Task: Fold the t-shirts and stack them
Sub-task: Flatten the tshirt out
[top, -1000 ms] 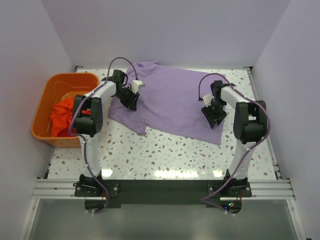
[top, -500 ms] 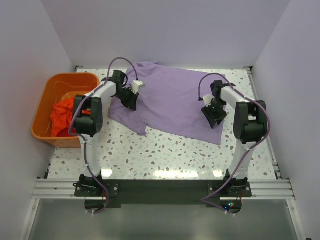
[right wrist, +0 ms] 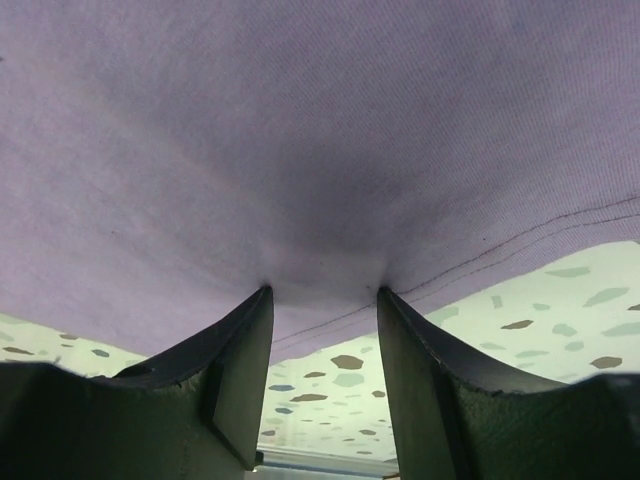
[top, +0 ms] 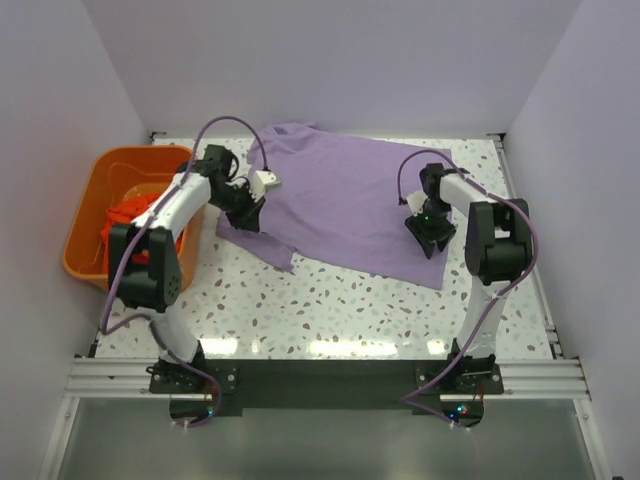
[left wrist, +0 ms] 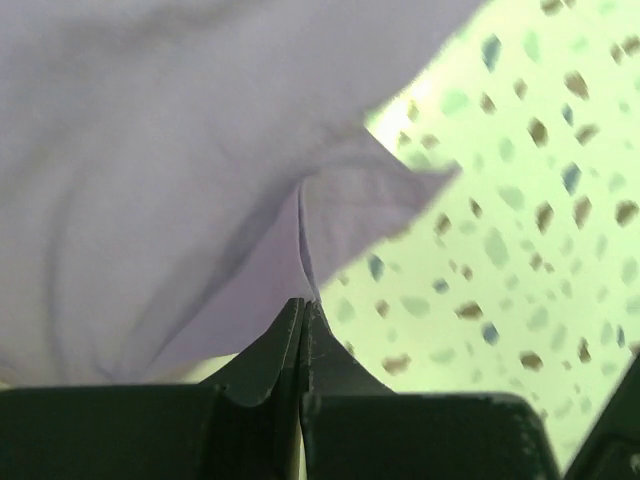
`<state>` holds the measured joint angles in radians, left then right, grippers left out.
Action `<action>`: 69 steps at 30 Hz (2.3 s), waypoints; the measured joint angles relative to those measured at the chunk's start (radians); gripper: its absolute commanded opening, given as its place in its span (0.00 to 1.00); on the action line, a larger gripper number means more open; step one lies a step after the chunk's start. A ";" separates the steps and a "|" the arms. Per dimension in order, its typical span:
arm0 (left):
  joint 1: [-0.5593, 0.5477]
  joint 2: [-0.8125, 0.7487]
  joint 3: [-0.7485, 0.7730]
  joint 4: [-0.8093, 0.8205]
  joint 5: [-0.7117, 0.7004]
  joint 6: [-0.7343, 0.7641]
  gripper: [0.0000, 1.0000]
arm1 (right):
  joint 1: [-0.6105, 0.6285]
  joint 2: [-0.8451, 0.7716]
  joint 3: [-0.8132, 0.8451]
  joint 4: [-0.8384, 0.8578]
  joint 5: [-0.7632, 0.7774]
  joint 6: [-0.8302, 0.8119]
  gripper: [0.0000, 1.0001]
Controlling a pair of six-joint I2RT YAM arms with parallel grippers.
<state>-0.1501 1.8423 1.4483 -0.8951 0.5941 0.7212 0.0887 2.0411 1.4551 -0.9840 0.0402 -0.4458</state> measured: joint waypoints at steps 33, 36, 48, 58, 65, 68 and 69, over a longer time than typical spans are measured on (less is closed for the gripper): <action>0.066 -0.177 -0.249 0.031 -0.131 0.168 0.45 | -0.018 -0.132 0.023 -0.079 -0.008 -0.071 0.47; 0.032 -0.088 -0.238 0.125 -0.193 0.095 0.44 | -0.016 -0.112 -0.020 -0.065 -0.003 -0.070 0.47; -0.142 -0.172 -0.488 0.281 -0.364 0.077 0.31 | -0.004 -0.087 -0.160 0.040 0.104 -0.126 0.43; -0.359 -0.365 -0.579 -0.102 -0.216 0.180 0.35 | -0.018 -0.277 -0.259 -0.084 0.062 -0.274 0.41; -0.179 -0.205 -0.270 -0.055 -0.136 0.089 0.40 | -0.019 -0.207 -0.028 -0.077 -0.022 -0.203 0.40; -0.138 -0.126 -0.246 0.021 -0.158 0.028 0.40 | -0.018 -0.134 -0.019 -0.047 -0.032 -0.172 0.40; -0.137 -0.106 -0.246 0.035 -0.165 0.013 0.40 | -0.018 -0.116 -0.022 -0.043 -0.032 -0.167 0.40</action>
<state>-0.2867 1.7367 1.2018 -0.8604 0.4290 0.7345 0.0711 1.9247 1.4334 -1.0271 0.0086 -0.6125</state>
